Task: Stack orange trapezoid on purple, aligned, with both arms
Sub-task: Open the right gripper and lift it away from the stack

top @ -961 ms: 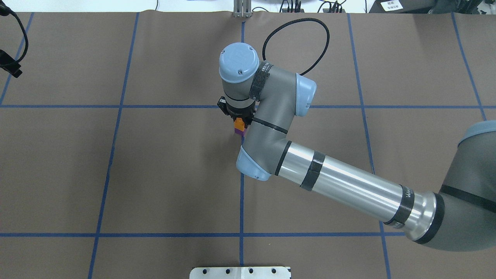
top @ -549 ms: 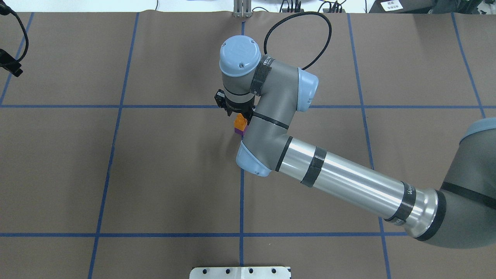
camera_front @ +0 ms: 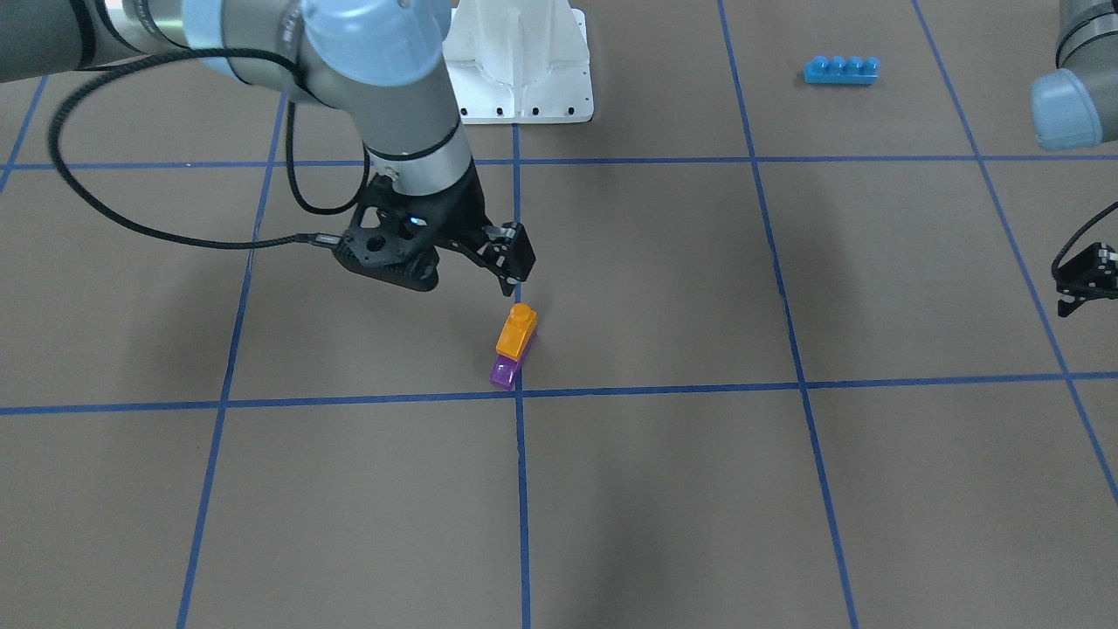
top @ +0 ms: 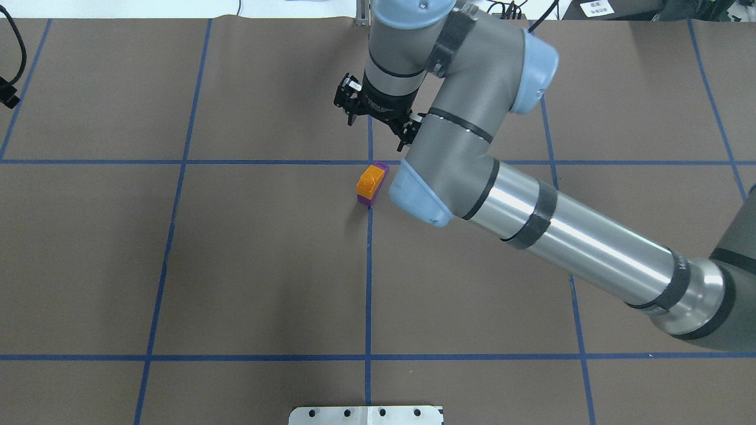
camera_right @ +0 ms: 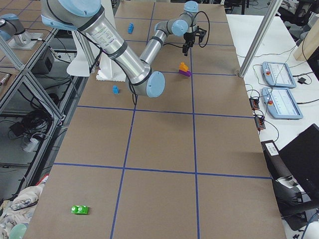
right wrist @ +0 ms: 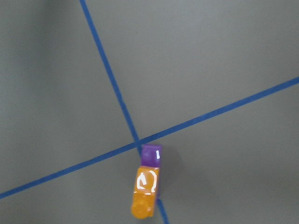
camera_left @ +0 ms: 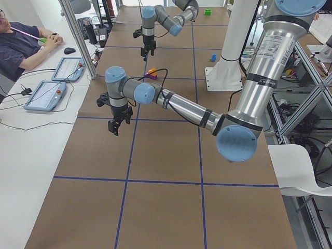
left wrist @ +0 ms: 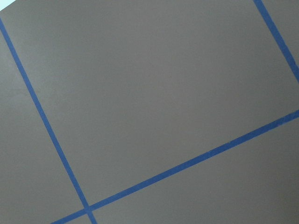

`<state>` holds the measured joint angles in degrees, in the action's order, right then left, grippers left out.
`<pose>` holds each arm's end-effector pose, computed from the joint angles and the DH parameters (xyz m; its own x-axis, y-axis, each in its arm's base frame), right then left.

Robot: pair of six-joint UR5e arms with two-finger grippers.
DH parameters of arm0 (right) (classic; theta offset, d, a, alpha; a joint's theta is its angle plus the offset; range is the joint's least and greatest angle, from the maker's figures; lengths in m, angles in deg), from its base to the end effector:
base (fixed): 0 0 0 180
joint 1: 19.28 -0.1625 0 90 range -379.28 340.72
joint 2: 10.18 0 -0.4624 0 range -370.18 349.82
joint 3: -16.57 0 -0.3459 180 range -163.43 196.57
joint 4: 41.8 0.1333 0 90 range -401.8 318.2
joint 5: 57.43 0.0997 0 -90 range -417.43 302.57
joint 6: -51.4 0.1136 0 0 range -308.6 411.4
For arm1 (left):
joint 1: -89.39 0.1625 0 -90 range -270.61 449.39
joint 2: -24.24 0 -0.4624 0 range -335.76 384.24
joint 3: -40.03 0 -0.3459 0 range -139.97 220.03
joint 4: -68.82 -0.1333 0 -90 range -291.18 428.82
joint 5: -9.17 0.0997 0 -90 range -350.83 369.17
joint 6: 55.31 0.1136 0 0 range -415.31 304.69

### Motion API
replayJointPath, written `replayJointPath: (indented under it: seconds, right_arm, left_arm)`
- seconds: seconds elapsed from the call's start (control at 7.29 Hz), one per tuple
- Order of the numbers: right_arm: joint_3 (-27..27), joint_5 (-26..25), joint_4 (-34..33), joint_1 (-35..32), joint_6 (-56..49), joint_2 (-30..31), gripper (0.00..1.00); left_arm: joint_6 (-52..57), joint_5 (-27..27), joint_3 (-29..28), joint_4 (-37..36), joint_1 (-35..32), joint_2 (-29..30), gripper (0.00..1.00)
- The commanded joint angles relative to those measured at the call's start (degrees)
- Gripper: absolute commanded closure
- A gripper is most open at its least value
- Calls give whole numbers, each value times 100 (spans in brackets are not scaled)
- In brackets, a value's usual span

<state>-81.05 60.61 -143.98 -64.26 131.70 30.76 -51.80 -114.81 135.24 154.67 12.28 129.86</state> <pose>-0.4250 -0.5377 0.1781 0.5632 0.3525 0.7474 -0.3002 0.9299 -0.2124 0.0592 -0.5715 0.5464 0.7580 0.3979 -0.5168 -0.2606 0.9111 0.3193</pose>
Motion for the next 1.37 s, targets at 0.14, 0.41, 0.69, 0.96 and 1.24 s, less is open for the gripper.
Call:
replayJointPath:
  seconds: [0.14, 0.41, 0.69, 0.96, 1.24]
  right_arm:
    - [-803, 823, -523, -1640, -3332, 1796, 1]
    - [-758, 975, -522, -2713, -5647, 3019, 1]
    - [-741, 1266, -112, -3437, -6481, 3953, 0]
    - [-296, 1222, 753, -4078, -6605, 4622, 0]
    - [49, 1327, 1620, -4239, -7122, 5150, 1]
  left_arm:
    - [431, -844, -291, 89, -795, -435, 0]
    - [362, -856, -336, 229, -954, -777, 0]
    - [431, -839, -371, 343, -999, -1102, 0]
    - [431, -848, -372, 502, -1245, -1253, 0]
    - [431, -795, -380, 467, -1245, -1271, 0]
